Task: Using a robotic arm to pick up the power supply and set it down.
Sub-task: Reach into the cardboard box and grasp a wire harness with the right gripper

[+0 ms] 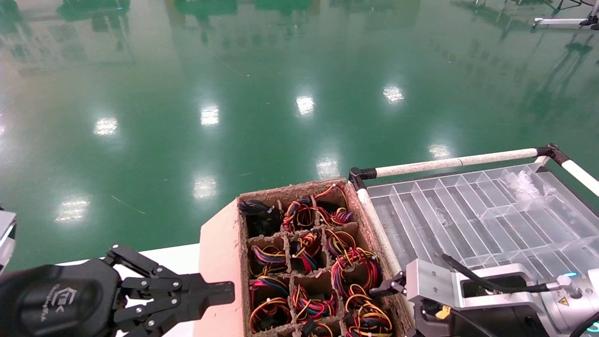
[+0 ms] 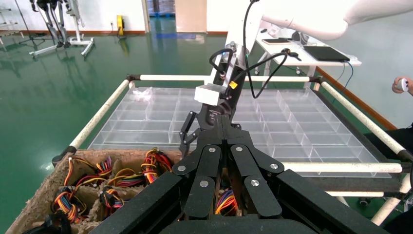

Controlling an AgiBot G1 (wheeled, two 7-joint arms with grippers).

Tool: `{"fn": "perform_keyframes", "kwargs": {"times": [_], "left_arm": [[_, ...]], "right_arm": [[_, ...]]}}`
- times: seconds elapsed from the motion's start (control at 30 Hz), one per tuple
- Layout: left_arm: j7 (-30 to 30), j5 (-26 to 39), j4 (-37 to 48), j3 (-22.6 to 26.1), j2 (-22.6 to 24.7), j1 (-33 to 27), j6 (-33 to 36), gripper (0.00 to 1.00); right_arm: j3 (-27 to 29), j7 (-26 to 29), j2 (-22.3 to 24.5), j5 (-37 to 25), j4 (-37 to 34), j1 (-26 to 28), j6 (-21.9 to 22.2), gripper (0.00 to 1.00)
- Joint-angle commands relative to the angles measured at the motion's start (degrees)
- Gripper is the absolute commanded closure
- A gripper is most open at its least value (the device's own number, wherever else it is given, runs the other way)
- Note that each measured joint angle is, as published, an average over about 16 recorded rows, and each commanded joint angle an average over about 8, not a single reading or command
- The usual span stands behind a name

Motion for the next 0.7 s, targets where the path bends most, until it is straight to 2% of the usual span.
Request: {"fn": "perform_keyframes", "kwargs": {"times": [0.03,0.37,0.7], "left_arm": [[0.00,-0.01,0.00,0.01,0.00,0.00,0.00,1.00],[0.02,-0.03,0.00,0.05,-0.02,-0.01,-0.02,1.00],[0.04,-0.06,0.00,0.09,-0.04,-0.02,-0.04,1.00]], "right_arm": [[-0.18,0.00,-0.10,-0.28,-0.08,0.10,-0.12,1.00],[-0.82,1.40,-0.51,-2.36,2.31,-0.61,1.55,1.00],[-0.63,3.11,0.48,-2.12,3.94,-0.47,1.05,1.00]]}}
